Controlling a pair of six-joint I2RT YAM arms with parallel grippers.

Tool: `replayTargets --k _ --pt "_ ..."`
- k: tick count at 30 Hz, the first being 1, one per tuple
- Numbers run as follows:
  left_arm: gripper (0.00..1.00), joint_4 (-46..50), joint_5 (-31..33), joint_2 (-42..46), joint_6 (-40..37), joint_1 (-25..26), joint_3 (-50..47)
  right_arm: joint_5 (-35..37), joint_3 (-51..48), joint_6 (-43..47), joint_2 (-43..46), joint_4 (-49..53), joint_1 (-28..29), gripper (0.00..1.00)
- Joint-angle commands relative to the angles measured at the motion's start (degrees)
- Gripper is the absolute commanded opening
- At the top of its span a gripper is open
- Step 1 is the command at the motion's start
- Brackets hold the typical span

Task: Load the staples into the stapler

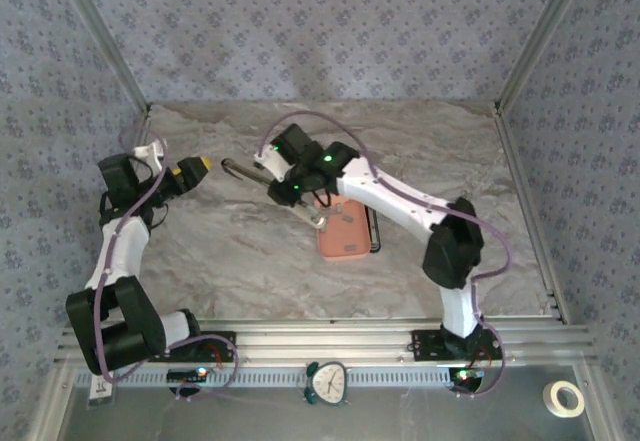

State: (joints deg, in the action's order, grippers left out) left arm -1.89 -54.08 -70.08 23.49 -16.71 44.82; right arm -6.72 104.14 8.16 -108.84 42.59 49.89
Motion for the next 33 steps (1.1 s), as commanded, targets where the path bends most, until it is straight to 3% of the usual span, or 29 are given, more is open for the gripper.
replayTargets --k 1,7,12,14,21,33 --pt "0.78 -3.8 -7.7 3.0 -9.1 2.6 0.3 -3.3 -3.5 10.7 7.5 1.9 -2.4 0.00" --pt "0.77 7.7 -10.8 7.6 -33.6 7.9 2.2 -9.9 -7.9 21.2 14.6 7.6 -8.7 0.00" --pt "0.72 28.7 -15.3 6.5 -60.3 11.4 6.6 -14.5 -11.3 28.2 18.7 10.0 -12.7 0.00" --pt "0.71 31.4 -15.4 6.0 -65.6 13.3 7.1 -14.9 -12.3 31.6 19.4 11.1 -13.0 0.00" --pt "0.71 35.0 -13.0 4.1 -75.1 16.8 8.5 -17.7 -14.0 38.2 21.8 11.7 -12.6 0.00" --pt "0.70 37.1 -12.5 1.5 -80.1 21.9 9.7 -20.0 -14.5 41.8 22.2 10.5 -10.7 0.00"
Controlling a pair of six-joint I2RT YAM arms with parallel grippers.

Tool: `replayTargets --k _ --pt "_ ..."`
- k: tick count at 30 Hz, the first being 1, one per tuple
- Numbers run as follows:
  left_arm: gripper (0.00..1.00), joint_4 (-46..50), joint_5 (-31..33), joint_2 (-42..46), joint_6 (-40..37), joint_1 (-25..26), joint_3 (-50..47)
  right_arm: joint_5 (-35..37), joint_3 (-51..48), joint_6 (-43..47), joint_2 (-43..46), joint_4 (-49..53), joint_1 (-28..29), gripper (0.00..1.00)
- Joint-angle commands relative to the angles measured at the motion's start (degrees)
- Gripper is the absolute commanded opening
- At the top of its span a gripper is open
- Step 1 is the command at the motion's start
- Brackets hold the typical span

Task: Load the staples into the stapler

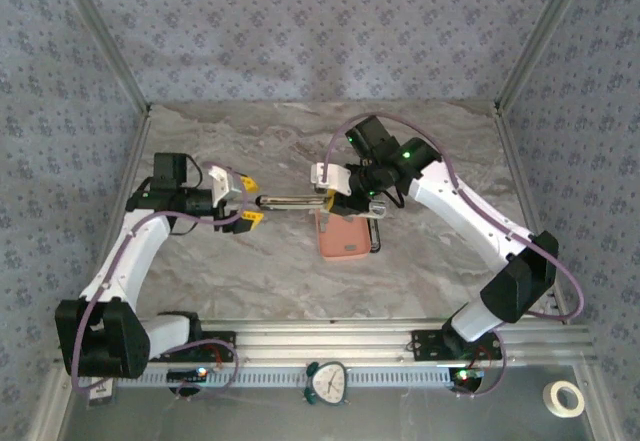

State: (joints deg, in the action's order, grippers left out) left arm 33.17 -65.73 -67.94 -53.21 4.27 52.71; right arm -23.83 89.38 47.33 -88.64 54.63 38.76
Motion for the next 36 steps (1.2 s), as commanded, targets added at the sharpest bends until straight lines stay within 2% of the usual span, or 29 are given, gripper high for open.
replayTargets --k 1,9,19,23,27,30,36 --pt "0.70 2.2 -0.8 -0.8 -3.7 1.3 2.0 -3.0 0.3 2.8 2.0 -1.5 0.5 0.00" --pt "0.60 4.5 -2.3 -1.3 -7.5 3.3 2.3 -3.7 1.6 2.9 1.1 -1.2 1.5 0.00" --pt "0.52 4.6 -2.6 -1.2 -7.5 4.2 2.7 -3.7 2.5 2.9 0.2 -0.9 1.9 0.00" --pt "0.39 5.1 -2.4 -1.2 -7.4 4.3 3.4 -3.8 2.5 2.9 0.3 -0.7 2.0 0.00" --pt "0.16 5.4 -2.1 -1.2 -7.4 4.3 4.4 -4.1 2.0 2.8 0.8 -0.2 1.8 0.00" --pt "0.00 5.3 -2.6 -1.0 -7.4 4.3 4.6 -4.0 0.1 2.3 2.2 -1.8 1.6 0.11" --pt "0.00 5.3 -5.6 -0.6 -7.2 4.2 5.2 -3.8 -6.7 -0.1 6.6 -7.8 0.4 0.42"
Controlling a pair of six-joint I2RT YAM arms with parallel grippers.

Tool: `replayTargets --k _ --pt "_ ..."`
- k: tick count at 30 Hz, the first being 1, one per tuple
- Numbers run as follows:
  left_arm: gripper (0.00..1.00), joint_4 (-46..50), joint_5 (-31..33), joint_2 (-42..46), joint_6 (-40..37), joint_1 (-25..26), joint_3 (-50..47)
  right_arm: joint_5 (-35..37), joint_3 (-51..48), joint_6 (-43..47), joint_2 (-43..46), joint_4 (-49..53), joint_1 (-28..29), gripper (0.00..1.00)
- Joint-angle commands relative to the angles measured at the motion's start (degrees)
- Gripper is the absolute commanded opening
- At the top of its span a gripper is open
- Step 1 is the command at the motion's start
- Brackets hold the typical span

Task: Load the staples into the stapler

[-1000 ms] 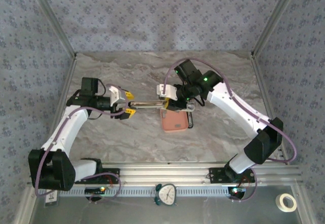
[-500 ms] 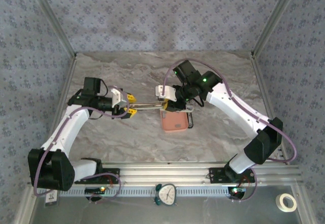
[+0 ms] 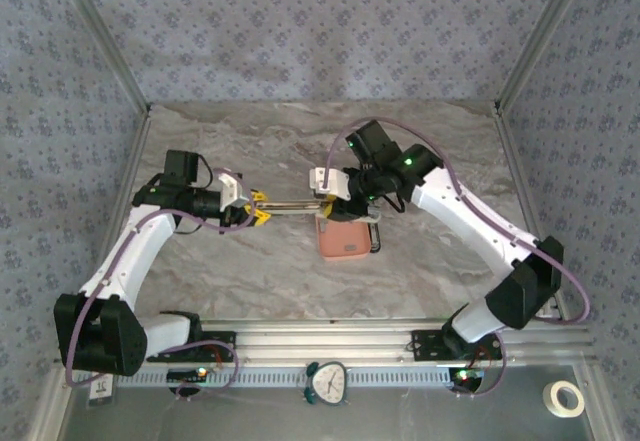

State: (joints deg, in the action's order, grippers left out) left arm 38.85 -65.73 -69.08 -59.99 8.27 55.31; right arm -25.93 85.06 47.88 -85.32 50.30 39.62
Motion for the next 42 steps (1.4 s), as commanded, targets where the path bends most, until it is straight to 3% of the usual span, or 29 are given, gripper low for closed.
replayTargets --k 1,5,11,19,28,35,39,42 --pt "0.00 -0.4 -6.0 0.5 -0.3 0.2 2.8 -1.5 -3.9 -1.1 4.2 -4.8 -0.6 0.47" --pt "0.00 -0.4 -7.1 0.7 -0.3 -0.1 3.7 0.1 -10.6 -4.7 8.8 -10.6 -1.7 0.65" --pt "0.00 -0.3 -8.7 0.6 -0.9 -0.2 4.7 -4.3 -21.8 -7.5 17.4 -15.6 -7.7 0.75" --pt "0.00 2.8 -10.8 0.8 -3.9 -0.1 5.0 -17.6 -29.6 -8.3 24.1 -19.5 -20.2 0.77" --pt "0.00 4.2 -13.6 0.1 -5.8 0.0 6.1 -28.3 -34.2 -7.5 24.8 -22.3 -26.7 0.75" --pt "0.00 5.1 -13.4 -0.4 -6.4 0.2 6.8 -30.1 -34.6 -6.0 23.3 -22.5 -27.2 0.62" --pt "0.00 5.4 -10.5 -0.3 -5.3 0.2 7.0 -29.8 -34.7 -4.8 23.8 -20.6 -27.4 0.38" --pt "0.00 5.4 -5.8 0.3 -3.2 0.3 7.2 -25.4 -34.7 -4.7 25.2 -20.4 -27.3 0.26"
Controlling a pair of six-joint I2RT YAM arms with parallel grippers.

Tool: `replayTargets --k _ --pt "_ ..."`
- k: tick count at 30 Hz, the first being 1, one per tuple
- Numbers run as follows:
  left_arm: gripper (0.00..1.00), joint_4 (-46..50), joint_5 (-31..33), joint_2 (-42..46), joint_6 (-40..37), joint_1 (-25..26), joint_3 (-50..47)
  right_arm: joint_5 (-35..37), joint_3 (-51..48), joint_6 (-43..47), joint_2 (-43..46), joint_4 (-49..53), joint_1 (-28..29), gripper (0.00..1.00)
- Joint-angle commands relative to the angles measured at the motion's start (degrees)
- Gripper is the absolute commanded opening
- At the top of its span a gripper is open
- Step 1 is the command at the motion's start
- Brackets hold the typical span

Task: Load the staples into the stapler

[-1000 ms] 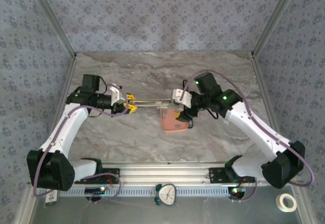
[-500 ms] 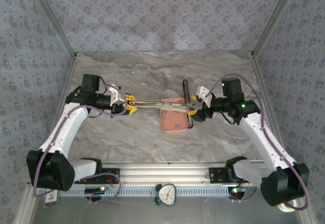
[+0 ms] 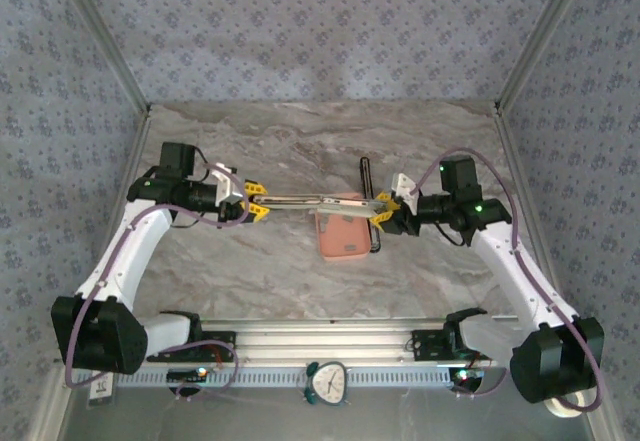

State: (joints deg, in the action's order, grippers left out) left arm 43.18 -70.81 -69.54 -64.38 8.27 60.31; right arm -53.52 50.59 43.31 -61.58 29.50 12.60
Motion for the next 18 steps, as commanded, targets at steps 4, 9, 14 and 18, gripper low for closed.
replayTargets --k 4,9,14,18 --pt "0.00 6.5 9.9 1.1 0.4 1.7 5.2 8.9 -0.1 -1.5 2.7 0.9 1.1 0.15" --pt "0.00 12.8 23.1 1.1 -0.4 4.9 9.4 19.3 1.0 -0.4 2.5 3.1 6.1 0.02" --pt "0.00 19.2 37.5 -1.0 -0.9 10.3 13.9 31.0 2.9 0.6 0.4 4.6 12.8 0.00" --pt "0.00 22.3 44.8 -3.7 0.0 15.3 17.5 36.2 4.5 0.6 -2.2 4.6 17.6 0.00"
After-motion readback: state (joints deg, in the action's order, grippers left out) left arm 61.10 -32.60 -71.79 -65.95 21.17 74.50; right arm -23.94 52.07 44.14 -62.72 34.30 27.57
